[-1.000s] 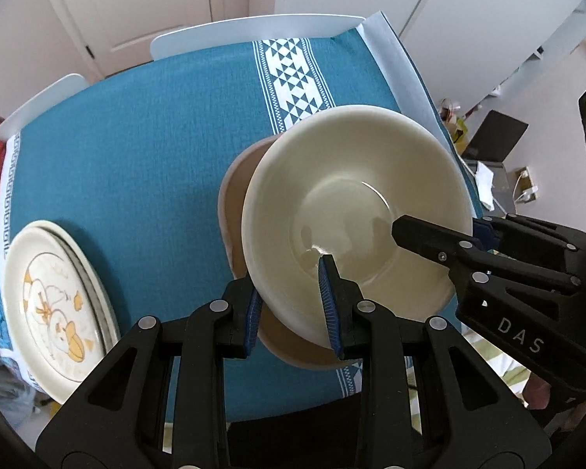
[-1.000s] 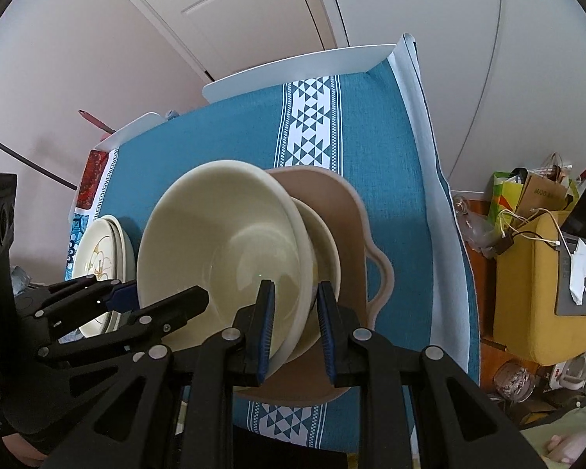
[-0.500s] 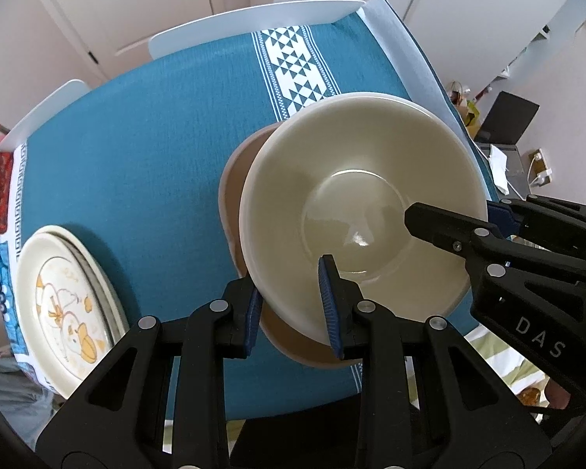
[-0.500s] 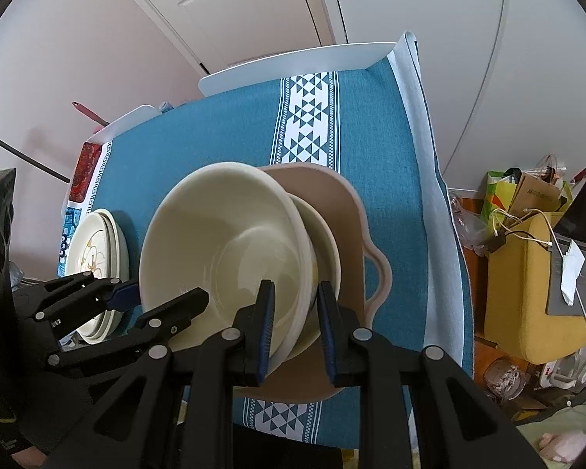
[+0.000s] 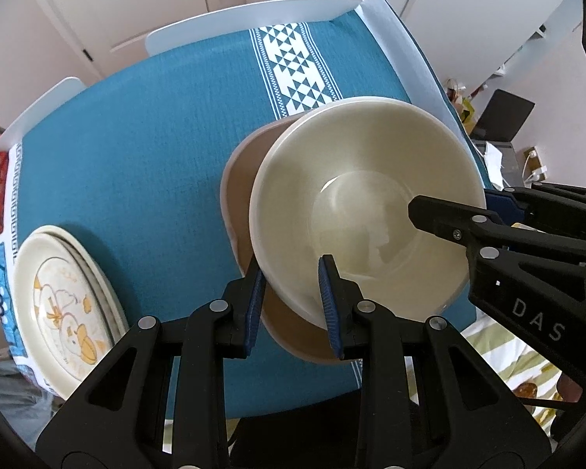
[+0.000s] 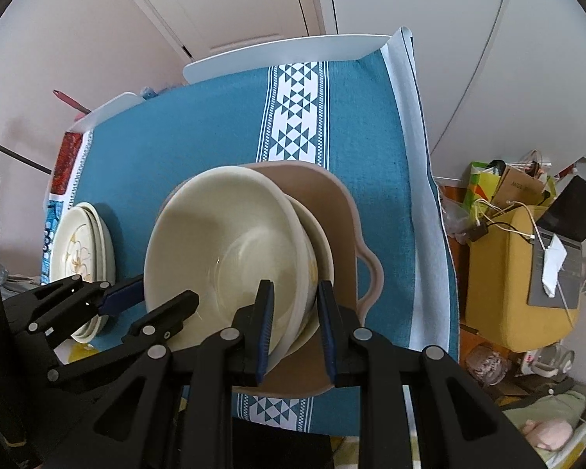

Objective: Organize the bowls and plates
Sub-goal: 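Open both grippers and release the cream bowl inside the taupe basin, then close both grippers on the taupe basin rim and lift the nested bowls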

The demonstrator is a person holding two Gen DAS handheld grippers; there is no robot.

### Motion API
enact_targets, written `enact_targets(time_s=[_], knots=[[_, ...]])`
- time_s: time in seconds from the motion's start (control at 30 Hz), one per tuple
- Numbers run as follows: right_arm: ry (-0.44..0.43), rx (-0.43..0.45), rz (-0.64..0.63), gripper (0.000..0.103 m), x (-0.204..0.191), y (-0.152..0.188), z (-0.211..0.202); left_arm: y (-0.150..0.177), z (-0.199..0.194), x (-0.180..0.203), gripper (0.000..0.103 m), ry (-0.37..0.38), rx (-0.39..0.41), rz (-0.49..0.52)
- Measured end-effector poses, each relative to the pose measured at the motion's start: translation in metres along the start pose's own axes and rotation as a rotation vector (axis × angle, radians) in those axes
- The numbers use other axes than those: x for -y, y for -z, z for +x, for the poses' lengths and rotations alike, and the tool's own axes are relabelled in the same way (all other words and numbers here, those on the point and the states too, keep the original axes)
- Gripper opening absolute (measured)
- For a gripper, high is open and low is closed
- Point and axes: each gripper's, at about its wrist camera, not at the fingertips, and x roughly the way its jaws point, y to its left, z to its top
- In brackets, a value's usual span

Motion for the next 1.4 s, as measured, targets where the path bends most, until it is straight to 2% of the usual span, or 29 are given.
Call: enact_targets(time_s=[0.33, 0.67, 0.8, 1.0, 1.03, 1.07, 1.1, 1.13, 1.17, 1.23, 1.3, 1.4], knots=[[0.086, -0.079, -0.034, 0.02, -0.008, -0.007, 0.003, -0.001, -0.005, -0.007, 0.025, 0.055, 0.006, -0.016], [0.085, -0.09, -0.017, 0.02, -0.008, -0.008, -0.006, 0.001, -0.022, -0.016, 0.025, 0.097, 0.044, -0.023], [0.067, -0.067, 0.008, 0.02, -0.006, -0.008, -0.014, 0.004, -0.032, -0.022, 0.025, 0.111, 0.058, -0.038], [-0.006, 0.049, 0.038, 0.021, 0.005, -0.009, -0.049, 0.004, -0.066, -0.04, 0.025, 0.102, 0.131, -0.064], [-0.023, 0.075, 0.038, 0.021, 0.008, -0.008, -0.057, 0.004, -0.074, -0.045, 0.026, 0.098, 0.147, -0.07], [-0.036, 0.098, 0.035, 0.021, 0.011, -0.007, -0.065, 0.003, -0.081, -0.05, 0.035, 0.089, 0.163, -0.075], [-0.045, 0.122, 0.027, 0.022, 0.013, -0.005, -0.072, 0.002, -0.086, -0.053, 0.061, 0.075, 0.174, -0.077], [-0.049, 0.144, 0.014, 0.035, 0.016, -0.002, -0.079, 0.002, -0.092, -0.058, 0.076, 0.053, 0.19, -0.076], [-0.046, 0.157, 0.002, 0.064, 0.017, 0.0, -0.084, 0.002, -0.095, -0.061, 0.095, 0.041, 0.205, -0.074], [-0.036, 0.184, -0.023, 0.099, 0.023, 0.007, -0.09, 0.007, -0.103, -0.067, 0.098, 0.023, 0.241, -0.057], [-0.012, 0.169, -0.049, 0.099, 0.029, 0.014, -0.089, 0.011, -0.098, -0.069, 0.098, -0.001, 0.211, -0.027], [0.088, 0.111, -0.102, 0.099, 0.035, 0.02, -0.077, 0.02, -0.079, -0.065, 0.098, -0.022, 0.136, 0.032]])
